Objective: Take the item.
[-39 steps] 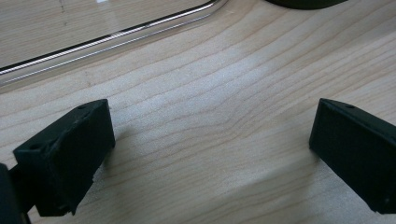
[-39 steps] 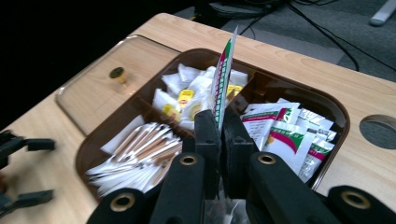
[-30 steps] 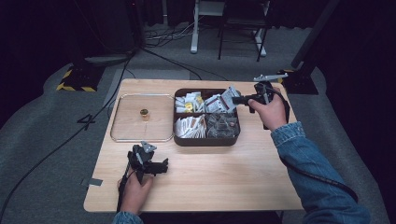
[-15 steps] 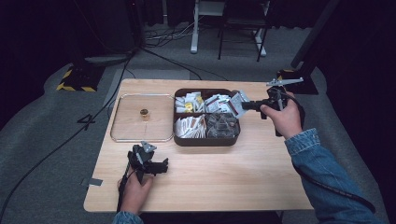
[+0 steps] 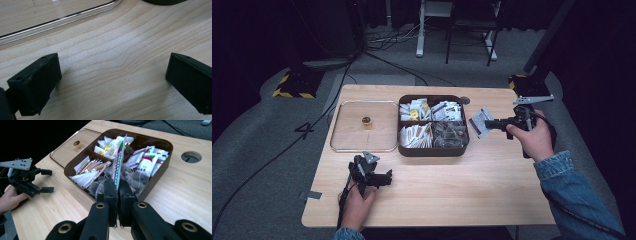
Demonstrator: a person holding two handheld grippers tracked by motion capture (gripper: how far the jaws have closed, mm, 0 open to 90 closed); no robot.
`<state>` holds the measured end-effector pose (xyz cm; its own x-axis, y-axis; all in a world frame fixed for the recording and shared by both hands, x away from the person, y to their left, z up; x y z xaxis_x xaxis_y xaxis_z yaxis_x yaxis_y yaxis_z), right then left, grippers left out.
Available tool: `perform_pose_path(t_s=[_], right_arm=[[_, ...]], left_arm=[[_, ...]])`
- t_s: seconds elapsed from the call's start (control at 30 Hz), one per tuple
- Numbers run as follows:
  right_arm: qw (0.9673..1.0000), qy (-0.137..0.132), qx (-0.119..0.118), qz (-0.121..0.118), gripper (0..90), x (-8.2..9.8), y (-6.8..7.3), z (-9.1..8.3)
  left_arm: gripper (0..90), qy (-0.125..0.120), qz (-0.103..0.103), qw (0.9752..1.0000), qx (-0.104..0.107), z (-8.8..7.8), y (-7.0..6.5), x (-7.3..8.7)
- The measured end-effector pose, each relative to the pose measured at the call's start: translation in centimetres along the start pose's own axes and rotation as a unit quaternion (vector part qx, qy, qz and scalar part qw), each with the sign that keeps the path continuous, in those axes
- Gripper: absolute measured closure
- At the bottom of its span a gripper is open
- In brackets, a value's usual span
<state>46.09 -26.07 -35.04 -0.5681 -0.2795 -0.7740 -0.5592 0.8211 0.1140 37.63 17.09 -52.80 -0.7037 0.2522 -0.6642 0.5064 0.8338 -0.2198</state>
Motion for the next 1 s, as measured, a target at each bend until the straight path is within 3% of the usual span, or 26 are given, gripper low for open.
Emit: perform_pose_path(t_s=[0.37,0.57,0.77,0.93,1.0], right_arm=[[0.9999,0.007,-0.001,0.015,87.6,3.9,-1.1,-0.7],[0.9999,0.015,0.003,0.005,87.5,5.7,0.0,-0.3],[0.9996,0.024,0.009,0.009,87.5,7.4,0.7,0.2],[0.9997,0.012,0.007,0.019,87.6,8.2,0.7,0.2],[0.9995,0.023,0.01,0.019,87.6,8.6,0.5,0.4]], left_arm=[[0.4,0.001,0.003,1.0,0.001,0.0,0.1,0.0],[0.4,0.002,0.004,1.0,0.001,0.0,0.1,0.0],[0.4,0.001,0.004,1.0,0.001,0.0,0.1,-0.1],[0.4,0.002,0.004,1.0,0.001,0.0,0.1,0.0],[0.4,0.001,0.004,1.0,0.001,0.0,0.1,0.0]])
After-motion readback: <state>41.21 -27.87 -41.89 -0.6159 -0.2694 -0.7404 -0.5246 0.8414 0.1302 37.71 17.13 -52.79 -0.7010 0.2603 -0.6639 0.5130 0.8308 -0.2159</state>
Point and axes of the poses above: each handheld gripper's, and its own axes: z roughly forward along the jaws, x roughly out of its underside, y roughly to its left, the point moved 3 cm from there along z, roughly forward along the jaws, and after that the axes turned 15 degrees about x, right-handed, at the moved point
